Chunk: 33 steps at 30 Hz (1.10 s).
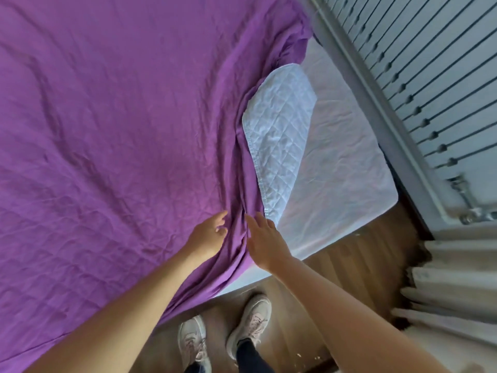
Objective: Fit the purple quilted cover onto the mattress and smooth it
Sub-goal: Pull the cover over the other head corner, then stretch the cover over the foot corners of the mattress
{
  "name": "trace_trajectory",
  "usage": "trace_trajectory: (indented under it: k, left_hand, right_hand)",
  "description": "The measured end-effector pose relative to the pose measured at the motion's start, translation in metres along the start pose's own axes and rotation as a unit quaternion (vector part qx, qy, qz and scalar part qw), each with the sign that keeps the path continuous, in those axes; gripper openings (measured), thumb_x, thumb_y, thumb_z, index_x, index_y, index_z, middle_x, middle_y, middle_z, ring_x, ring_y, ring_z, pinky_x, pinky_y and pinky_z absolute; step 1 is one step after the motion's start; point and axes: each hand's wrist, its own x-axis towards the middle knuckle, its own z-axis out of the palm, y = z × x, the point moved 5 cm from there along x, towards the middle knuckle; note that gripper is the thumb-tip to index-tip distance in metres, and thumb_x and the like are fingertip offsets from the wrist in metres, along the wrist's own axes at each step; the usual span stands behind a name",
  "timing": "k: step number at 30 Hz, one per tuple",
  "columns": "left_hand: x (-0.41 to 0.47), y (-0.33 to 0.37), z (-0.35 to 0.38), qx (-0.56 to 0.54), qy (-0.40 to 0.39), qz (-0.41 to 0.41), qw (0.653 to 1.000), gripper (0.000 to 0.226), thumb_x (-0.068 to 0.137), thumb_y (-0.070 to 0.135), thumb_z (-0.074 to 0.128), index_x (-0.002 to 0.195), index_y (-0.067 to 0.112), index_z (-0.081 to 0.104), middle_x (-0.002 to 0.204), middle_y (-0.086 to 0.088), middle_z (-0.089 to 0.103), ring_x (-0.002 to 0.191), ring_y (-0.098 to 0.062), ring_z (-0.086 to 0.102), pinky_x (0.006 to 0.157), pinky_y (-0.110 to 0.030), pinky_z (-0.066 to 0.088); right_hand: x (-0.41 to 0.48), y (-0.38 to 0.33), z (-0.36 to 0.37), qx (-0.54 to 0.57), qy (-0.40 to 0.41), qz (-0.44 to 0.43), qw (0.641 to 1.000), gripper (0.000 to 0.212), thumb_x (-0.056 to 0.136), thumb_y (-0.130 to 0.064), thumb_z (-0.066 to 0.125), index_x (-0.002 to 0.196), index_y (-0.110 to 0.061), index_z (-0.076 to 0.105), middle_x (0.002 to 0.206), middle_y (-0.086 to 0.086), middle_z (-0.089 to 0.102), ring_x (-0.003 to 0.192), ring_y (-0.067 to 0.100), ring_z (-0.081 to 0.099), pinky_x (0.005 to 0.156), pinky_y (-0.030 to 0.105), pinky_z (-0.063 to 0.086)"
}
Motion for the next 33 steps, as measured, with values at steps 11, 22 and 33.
trace_trajectory:
  k: [11, 22, 33]
  left_hand:
    - [-0.027, 0.129, 0.085, 0.058, -0.021, 0.013, 0.998, 0.046, 0.097, 0.009, 0.041, 0.142, 0.016, 0.037, 0.136, -0.010, 0.051, 0.124, -0.021, 0.050, 0.101, -0.027, 0.040]
    - [-0.049, 0.272, 0.186, 0.104, -0.047, 0.046, 0.992, 0.045, 0.099, 0.019, 0.037, 0.143, 0.026, 0.033, 0.144, -0.001, 0.044, 0.123, -0.021, 0.050, 0.092, -0.027, 0.044]
    - [-0.020, 0.337, 0.263, 0.119, -0.064, 0.062, 0.989, 0.042, 0.100, 0.024, 0.040, 0.141, 0.026, 0.036, 0.144, 0.001, 0.043, 0.129, -0.018, 0.045, 0.101, -0.028, 0.038]
  right_hand:
    - [-0.080, 0.105, -0.079, 0.079, 0.029, 0.064, 0.994, 0.055, 0.100, -0.021, 0.037, 0.150, -0.018, 0.011, 0.157, 0.009, 0.012, 0.142, 0.031, 0.018, 0.114, 0.040, 0.025]
    - [-0.186, 0.248, -0.182, 0.192, 0.094, 0.173, 0.962, 0.052, 0.100, -0.019, 0.039, 0.148, -0.013, 0.020, 0.146, 0.011, 0.034, 0.128, 0.030, 0.040, 0.105, 0.037, 0.037]
    - [-0.189, 0.309, -0.224, 0.239, 0.111, 0.177, 0.948, 0.052, 0.101, -0.024, 0.038, 0.149, -0.018, 0.019, 0.152, 0.005, 0.027, 0.136, 0.027, 0.032, 0.108, 0.034, 0.033]
